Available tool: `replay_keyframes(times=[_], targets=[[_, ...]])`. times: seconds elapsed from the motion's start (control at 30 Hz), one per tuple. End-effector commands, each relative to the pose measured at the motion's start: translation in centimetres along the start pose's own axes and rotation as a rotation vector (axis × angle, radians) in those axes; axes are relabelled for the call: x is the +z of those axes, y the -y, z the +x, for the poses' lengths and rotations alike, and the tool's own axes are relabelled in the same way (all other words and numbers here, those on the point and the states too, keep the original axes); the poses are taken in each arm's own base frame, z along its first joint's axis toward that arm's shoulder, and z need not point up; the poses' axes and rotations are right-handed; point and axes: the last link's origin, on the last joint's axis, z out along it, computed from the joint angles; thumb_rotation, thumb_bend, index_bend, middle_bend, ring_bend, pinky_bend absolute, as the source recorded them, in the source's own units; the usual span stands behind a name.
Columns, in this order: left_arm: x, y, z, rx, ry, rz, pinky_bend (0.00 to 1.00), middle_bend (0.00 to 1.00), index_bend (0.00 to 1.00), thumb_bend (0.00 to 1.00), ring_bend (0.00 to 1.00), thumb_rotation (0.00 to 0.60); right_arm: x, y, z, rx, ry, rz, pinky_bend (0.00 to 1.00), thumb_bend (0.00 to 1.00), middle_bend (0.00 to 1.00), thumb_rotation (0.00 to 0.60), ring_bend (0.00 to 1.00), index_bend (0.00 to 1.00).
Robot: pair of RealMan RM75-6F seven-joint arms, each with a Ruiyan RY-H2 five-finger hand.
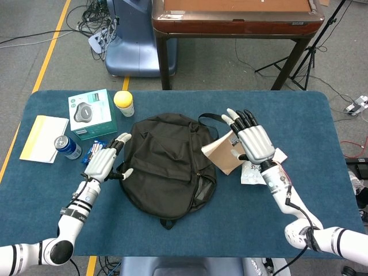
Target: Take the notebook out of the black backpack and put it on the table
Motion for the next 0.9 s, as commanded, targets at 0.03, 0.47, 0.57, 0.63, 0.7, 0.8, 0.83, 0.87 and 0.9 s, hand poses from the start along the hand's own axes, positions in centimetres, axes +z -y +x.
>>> replay_keyframes(times=[0.03,0.47,0.57,0.63,0.7,0.8,0.83,0.87,0.9], targets=[[0.2,0.4,0.4,0.011,-0.023,0.007,0.10,0.02,0.01,0.25,0.00,0.600,-0.1,0.0,0.7,-0.016,-0.024,0.003,0.00,0.18,0.00,0.600,0.00,0.00],[-1.5,6.2,2.6,0.086,-0.146,0.106,0.10,0.02,0.04,0.25,0.00,0.600,-7.5,-4.6,4.4,-0.084,-0.096,-0.099,0.13,0.22,0.15,0.600,0.07,0.10],[-2.7,7.5,3.2,0.098,-0.176,0.125,0.10,0.02,0.06,0.25,0.00,0.600,-10.3,-5.6,4.2,-0.120,-0.057,-0.129,0.17,0.24,0.19,0.600,0.11,0.20],[-3.3,8.1,3.6,0.097,-0.197,0.133,0.10,0.02,0.07,0.25,0.00,0.600,-11.7,-6.1,4.1,-0.134,-0.039,-0.143,0.18,0.25,0.20,0.600,0.13,0.23],[-4.1,8.8,4.0,0.102,-0.217,0.142,0.10,0.02,0.09,0.25,0.00,0.600,-13.4,-6.6,4.0,-0.136,-0.033,-0.161,0.20,0.25,0.22,0.600,0.15,0.25],[-5.7,9.7,4.3,0.121,-0.230,0.156,0.10,0.02,0.10,0.25,0.00,0.600,-15.8,-7.2,3.9,-0.132,-0.039,-0.183,0.22,0.27,0.26,0.600,0.19,0.30],[-6.2,10.0,4.3,0.127,-0.232,0.162,0.10,0.02,0.10,0.25,0.00,0.600,-16.5,-7.4,3.9,-0.131,-0.040,-0.189,0.22,0.27,0.27,0.600,0.19,0.32],[-6.8,10.2,4.3,0.133,-0.235,0.166,0.10,0.02,0.10,0.25,0.00,0.600,-17.2,-7.6,3.8,-0.131,-0.038,-0.195,0.22,0.27,0.28,0.600,0.20,0.33],[-7.5,10.5,4.3,0.136,-0.242,0.171,0.10,0.02,0.10,0.25,0.00,0.600,-18.0,-7.8,3.7,-0.128,-0.034,-0.206,0.22,0.27,0.28,0.600,0.20,0.34]])
